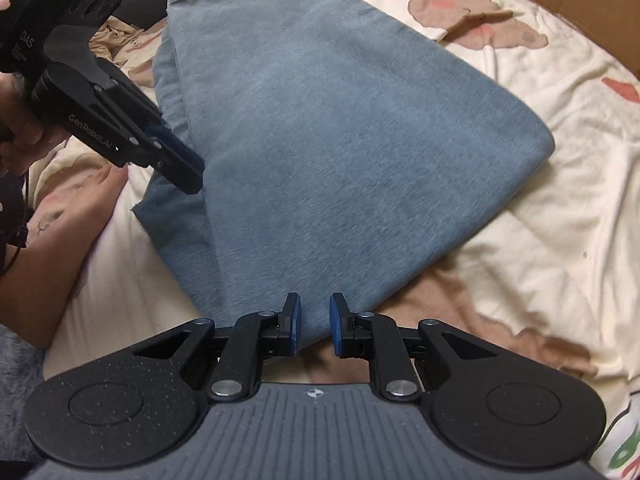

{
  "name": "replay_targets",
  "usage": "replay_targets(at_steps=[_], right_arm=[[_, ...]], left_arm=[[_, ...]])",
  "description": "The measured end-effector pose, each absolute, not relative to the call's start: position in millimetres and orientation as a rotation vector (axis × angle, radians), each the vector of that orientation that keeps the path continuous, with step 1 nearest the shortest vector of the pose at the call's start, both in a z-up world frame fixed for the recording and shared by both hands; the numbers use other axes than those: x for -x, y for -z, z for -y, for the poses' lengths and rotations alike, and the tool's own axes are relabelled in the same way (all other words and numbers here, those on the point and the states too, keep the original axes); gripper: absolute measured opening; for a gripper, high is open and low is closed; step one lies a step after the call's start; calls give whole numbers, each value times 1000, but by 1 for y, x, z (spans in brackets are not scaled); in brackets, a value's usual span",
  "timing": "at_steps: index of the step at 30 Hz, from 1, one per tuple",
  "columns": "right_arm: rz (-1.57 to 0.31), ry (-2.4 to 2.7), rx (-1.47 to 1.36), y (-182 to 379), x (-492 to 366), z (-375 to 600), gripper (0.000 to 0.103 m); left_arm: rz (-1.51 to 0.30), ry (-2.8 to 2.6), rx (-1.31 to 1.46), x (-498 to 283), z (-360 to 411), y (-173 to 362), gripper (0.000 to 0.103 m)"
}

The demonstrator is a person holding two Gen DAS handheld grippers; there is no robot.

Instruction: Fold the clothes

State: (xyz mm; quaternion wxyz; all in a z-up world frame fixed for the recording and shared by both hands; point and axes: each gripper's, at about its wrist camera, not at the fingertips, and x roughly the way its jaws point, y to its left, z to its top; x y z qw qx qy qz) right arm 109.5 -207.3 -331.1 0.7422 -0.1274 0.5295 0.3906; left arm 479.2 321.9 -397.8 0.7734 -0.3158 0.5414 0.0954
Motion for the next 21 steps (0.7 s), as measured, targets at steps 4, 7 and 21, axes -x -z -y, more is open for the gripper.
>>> replay_targets(at_steps=[4,7,21], right_arm=[[-1169,-859,258,330,-108,209,14],[-1167,-865,254,328,-108,210,10],[-1203,-872,170,335,-111,213,14]], left_arm=[[-1199,-170,697,-476,-320,394,22],[-1214,-151,714,-474,-323,391,21],[-1251,-153,719,-470,-315,417,12]])
